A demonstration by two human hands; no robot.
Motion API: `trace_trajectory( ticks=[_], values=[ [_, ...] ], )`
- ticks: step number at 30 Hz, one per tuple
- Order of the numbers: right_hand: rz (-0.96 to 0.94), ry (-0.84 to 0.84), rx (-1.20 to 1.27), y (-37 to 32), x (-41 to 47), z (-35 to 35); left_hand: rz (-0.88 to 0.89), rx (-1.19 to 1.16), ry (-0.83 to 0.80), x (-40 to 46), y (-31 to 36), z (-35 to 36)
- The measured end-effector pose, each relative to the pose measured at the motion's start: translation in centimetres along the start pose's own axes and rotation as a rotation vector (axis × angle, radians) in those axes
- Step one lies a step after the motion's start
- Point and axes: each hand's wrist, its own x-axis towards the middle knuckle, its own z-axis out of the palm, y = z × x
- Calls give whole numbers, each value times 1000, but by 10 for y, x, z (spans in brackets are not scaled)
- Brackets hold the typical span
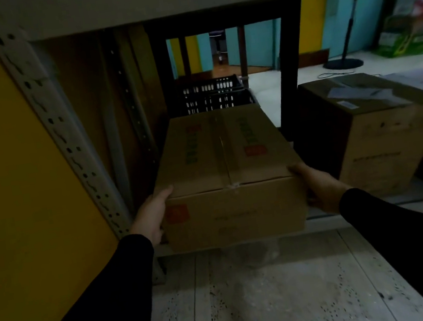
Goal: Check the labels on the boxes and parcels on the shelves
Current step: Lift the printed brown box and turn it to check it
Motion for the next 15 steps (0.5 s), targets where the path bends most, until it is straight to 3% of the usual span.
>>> trace_trajectory(
  ticks=[9, 15],
  values=[
    [-101, -70, 106, -21, -51, -30, 97, -23, -16, -67, 34, 0],
    [-210, -103, 99, -68, -114, -65, 213, 37, 136, -160, 84, 10]
  ],
)
